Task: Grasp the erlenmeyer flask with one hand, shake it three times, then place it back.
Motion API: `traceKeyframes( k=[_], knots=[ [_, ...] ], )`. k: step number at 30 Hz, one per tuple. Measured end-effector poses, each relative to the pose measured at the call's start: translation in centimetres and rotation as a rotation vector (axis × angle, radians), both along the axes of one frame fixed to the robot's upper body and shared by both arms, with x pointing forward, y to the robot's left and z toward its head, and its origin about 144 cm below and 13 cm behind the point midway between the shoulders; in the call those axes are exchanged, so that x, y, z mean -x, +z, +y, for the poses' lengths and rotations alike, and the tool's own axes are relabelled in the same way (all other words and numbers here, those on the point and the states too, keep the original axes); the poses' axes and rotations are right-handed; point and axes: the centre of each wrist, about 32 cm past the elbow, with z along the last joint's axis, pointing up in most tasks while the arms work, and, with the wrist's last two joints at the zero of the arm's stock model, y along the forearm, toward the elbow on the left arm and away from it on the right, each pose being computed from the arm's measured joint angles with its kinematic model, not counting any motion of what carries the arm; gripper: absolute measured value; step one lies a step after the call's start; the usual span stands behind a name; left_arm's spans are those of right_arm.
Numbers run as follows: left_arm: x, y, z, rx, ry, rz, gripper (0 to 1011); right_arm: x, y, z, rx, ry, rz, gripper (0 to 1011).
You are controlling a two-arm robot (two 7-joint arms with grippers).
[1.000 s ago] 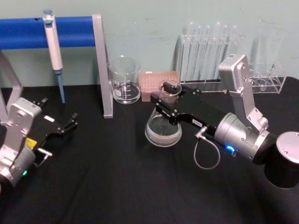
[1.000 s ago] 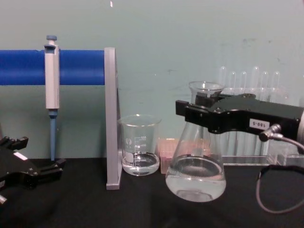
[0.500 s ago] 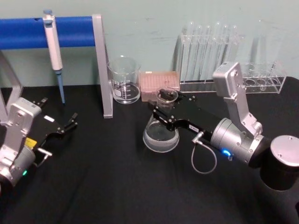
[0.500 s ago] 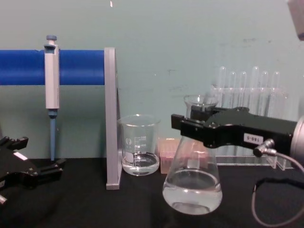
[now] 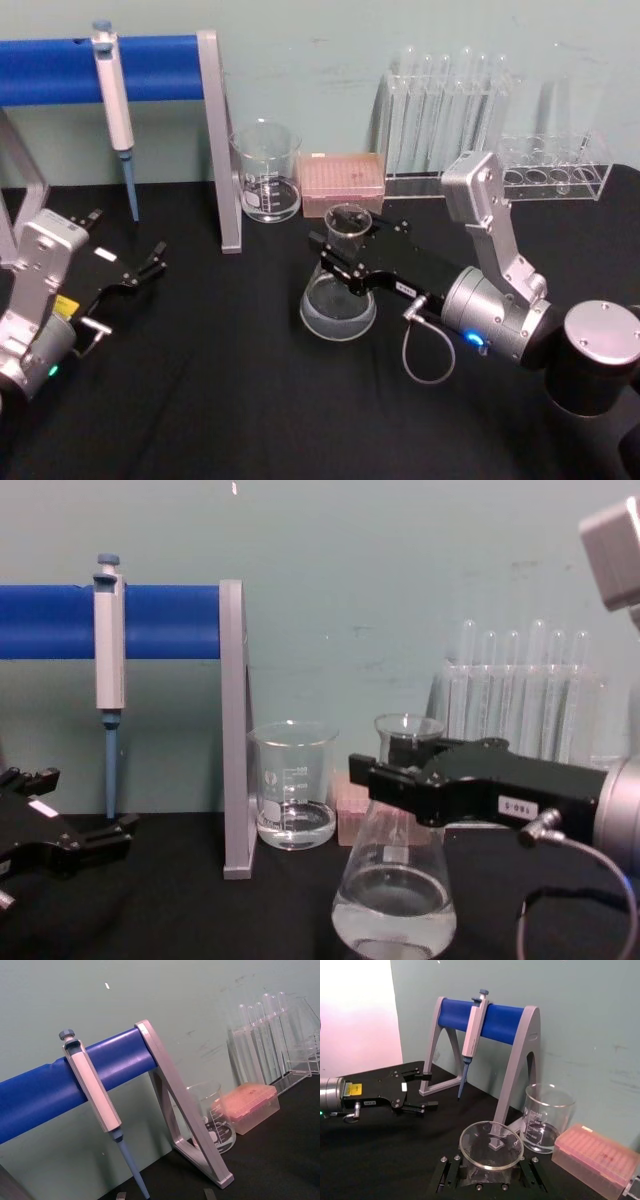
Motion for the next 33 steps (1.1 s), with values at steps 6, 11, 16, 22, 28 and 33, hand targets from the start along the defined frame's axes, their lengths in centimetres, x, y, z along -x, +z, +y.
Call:
traceKeyframes(
  k=[6,11,16,22,28,33],
  knots=[
    [0.0,0.0,0.0,0.0,0.0,0.0,1001,-0.3,-1.1,0.1,0.005,-0.003,0.01,449],
    [0.0,0.0,0.0,0.0,0.0,0.0,1001,-0.5,-1.8,0.3,0.008,-0.003,0.016,449],
    [0.0,0.0,0.0,0.0,0.0,0.0,1001,-0.7,-2.1,0.4,0.007,0.001,0.016,449],
    [0.0,0.0,0.0,0.0,0.0,0.0,1001,-0.8,-2.6,0.6,0.009,0.0,0.028,449],
    [0.0,0.0,0.0,0.0,0.0,0.0,1001,-1.0,-2.9,0.7,0.012,-0.003,0.04,449],
    [0.0,0.0,0.0,0.0,0.0,0.0,1001,-1.1,-3.2,0.7,0.014,-0.005,0.049,449]
  ],
)
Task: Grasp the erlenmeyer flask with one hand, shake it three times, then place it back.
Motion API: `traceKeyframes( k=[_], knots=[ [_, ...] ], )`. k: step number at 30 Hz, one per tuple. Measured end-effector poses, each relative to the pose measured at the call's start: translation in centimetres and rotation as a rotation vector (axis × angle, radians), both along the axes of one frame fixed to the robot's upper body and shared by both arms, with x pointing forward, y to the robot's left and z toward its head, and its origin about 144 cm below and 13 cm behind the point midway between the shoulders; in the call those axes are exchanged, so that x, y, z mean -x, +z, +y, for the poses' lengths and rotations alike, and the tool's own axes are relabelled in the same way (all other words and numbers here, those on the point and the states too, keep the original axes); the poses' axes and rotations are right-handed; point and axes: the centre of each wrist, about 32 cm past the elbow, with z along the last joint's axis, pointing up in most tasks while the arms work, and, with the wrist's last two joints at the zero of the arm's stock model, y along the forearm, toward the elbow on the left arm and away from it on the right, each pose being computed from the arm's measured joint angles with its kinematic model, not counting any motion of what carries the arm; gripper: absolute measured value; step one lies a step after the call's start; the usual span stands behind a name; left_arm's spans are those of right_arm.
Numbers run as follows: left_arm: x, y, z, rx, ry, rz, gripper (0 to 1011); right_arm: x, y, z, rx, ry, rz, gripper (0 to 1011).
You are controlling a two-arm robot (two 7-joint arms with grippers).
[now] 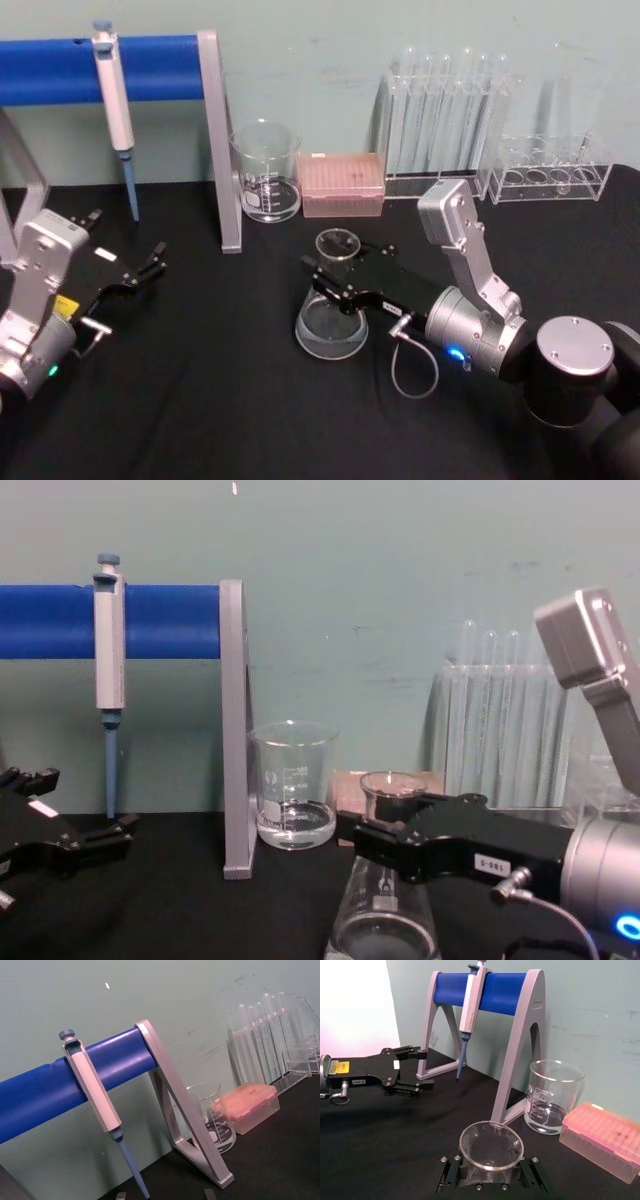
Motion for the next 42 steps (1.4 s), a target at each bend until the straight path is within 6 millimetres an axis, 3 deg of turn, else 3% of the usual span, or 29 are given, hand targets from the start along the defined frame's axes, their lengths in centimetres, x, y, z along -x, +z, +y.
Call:
traceKeyframes(
  k=[38,42],
  knots=[
    [0.0,0.0,0.0,0.0,0.0,0.0,1001,0.14,-0.36,-0.03,0.017,-0.009,0.009,449],
    [0.0,0.0,0.0,0.0,0.0,0.0,1001,0.14,-0.39,-0.06,0.019,-0.01,0.011,500]
  ],
)
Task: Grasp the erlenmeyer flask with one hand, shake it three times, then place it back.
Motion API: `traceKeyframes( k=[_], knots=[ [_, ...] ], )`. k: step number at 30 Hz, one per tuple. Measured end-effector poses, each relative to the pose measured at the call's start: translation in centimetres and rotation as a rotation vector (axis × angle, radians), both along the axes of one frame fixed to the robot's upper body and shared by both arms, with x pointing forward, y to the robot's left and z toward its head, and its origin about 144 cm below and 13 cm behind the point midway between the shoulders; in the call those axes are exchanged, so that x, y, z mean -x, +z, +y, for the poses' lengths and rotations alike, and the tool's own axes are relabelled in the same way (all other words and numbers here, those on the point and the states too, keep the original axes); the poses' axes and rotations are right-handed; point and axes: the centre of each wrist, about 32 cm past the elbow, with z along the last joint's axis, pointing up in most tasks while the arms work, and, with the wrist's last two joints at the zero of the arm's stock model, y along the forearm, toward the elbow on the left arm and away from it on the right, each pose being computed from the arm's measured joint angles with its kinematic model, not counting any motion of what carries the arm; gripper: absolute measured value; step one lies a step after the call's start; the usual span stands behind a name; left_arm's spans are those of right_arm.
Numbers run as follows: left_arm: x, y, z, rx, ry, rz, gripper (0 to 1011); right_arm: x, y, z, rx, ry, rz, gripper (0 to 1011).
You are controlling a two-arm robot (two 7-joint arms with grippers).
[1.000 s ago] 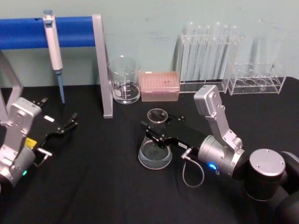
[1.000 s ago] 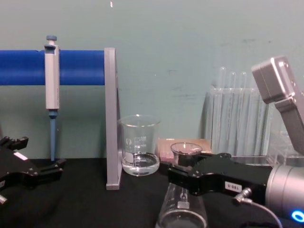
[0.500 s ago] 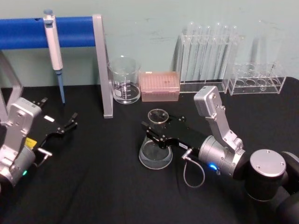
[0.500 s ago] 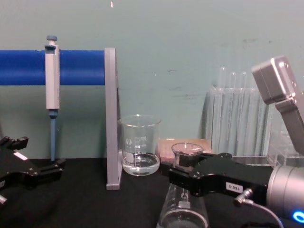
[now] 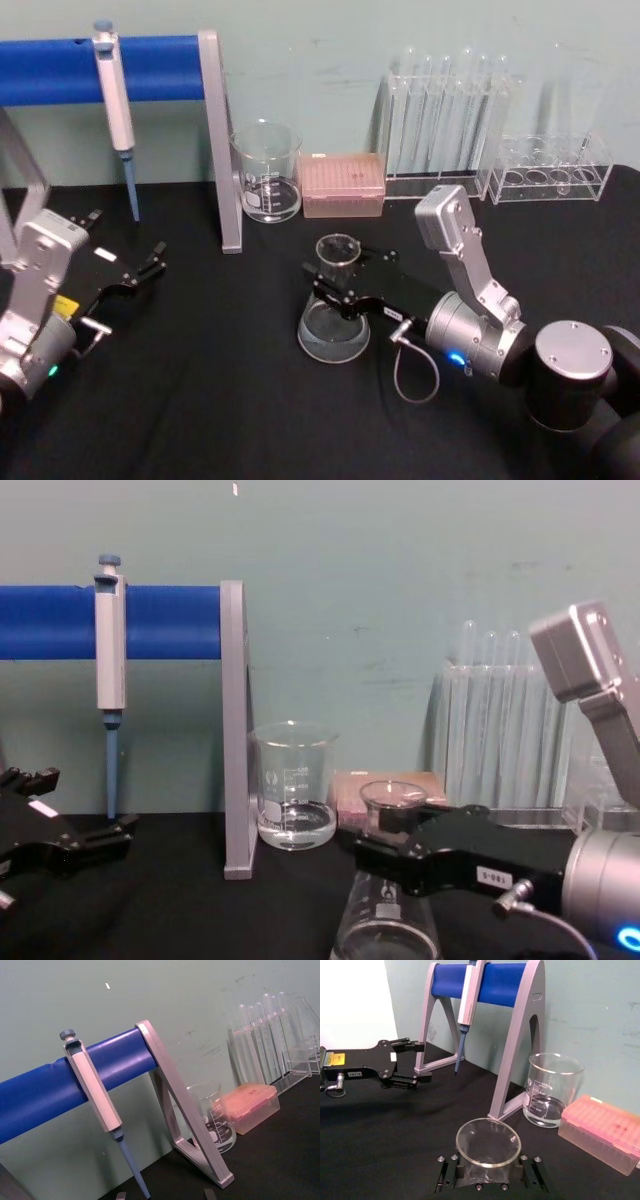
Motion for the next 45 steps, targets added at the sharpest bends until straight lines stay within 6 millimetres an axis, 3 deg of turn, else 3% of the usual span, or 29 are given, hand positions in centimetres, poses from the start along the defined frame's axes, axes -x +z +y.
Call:
traceKeyframes(
  k=[9,14,17,31,45],
  knots=[
    [0.0,0.0,0.0,0.0,0.0,0.0,1001,0.0,0.0,0.0,0.0,0.0,0.0,808],
    [0.0,0.0,0.0,0.0,0.0,0.0,1001,0.0,0.0,0.0,-0.001,0.0,0.0,898],
    [0.0,0.0,0.0,0.0,0.0,0.0,1001,0.0,0.0,0.0,-0.001,0.0,0.0,1003],
    [0.0,0.0,0.0,0.0,0.0,0.0,1001,0.1,0.1,-0.4,-0.001,0.016,-0.001,1003],
    [0.0,0.0,0.0,0.0,0.0,0.0,1001,1.4,0.6,-2.9,0.018,0.032,-0.011,1002]
  ],
)
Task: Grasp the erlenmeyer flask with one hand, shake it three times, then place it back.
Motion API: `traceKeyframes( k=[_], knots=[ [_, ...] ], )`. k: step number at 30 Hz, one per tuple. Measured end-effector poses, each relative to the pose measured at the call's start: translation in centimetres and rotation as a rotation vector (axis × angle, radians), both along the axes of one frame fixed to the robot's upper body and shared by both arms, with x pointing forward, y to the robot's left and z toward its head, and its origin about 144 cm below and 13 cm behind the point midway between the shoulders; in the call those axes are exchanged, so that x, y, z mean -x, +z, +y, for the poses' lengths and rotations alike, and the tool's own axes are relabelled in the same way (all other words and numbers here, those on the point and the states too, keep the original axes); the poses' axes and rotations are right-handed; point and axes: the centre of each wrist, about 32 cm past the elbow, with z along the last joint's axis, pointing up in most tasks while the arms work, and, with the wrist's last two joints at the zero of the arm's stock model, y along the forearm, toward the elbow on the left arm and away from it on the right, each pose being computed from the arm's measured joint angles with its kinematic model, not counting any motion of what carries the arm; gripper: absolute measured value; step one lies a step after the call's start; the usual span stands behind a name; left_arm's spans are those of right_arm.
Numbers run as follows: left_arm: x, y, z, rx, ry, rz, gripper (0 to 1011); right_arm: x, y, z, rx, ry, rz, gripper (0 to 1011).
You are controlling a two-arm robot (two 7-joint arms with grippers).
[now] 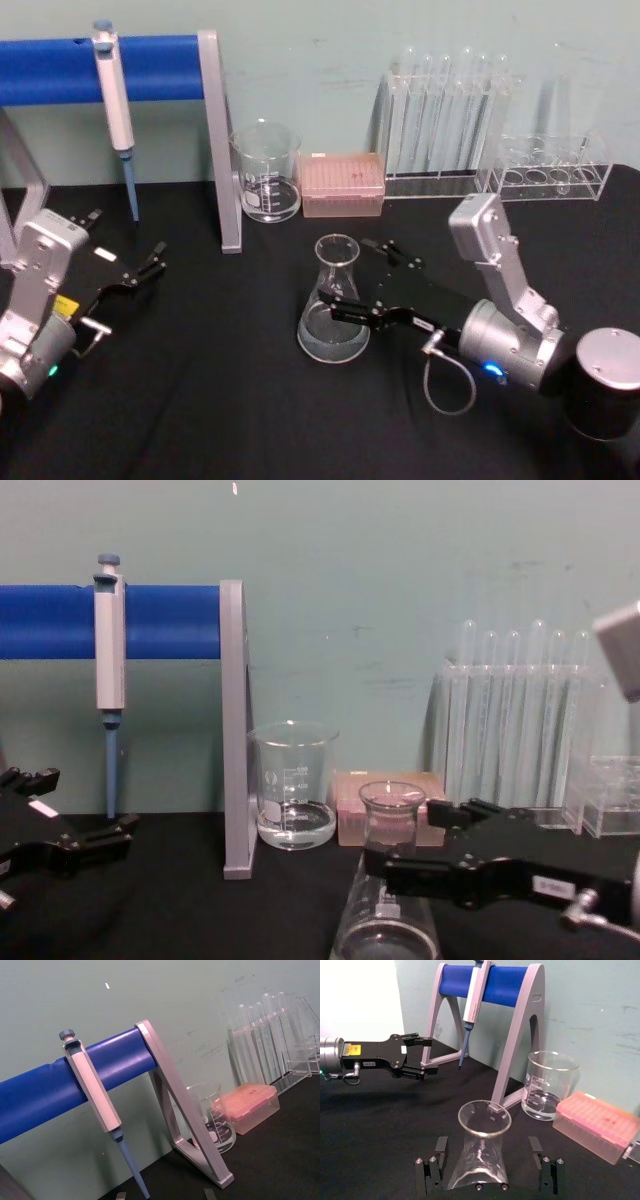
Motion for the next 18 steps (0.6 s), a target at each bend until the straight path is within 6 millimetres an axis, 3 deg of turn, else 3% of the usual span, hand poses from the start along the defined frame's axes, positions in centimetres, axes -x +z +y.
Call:
traceKeyframes(
  k=[18],
  knots=[
    [0.0,0.0,0.0,0.0,0.0,0.0,1001,2.4,1.5,-4.8,0.026,-0.032,-0.038,1003]
  ],
)
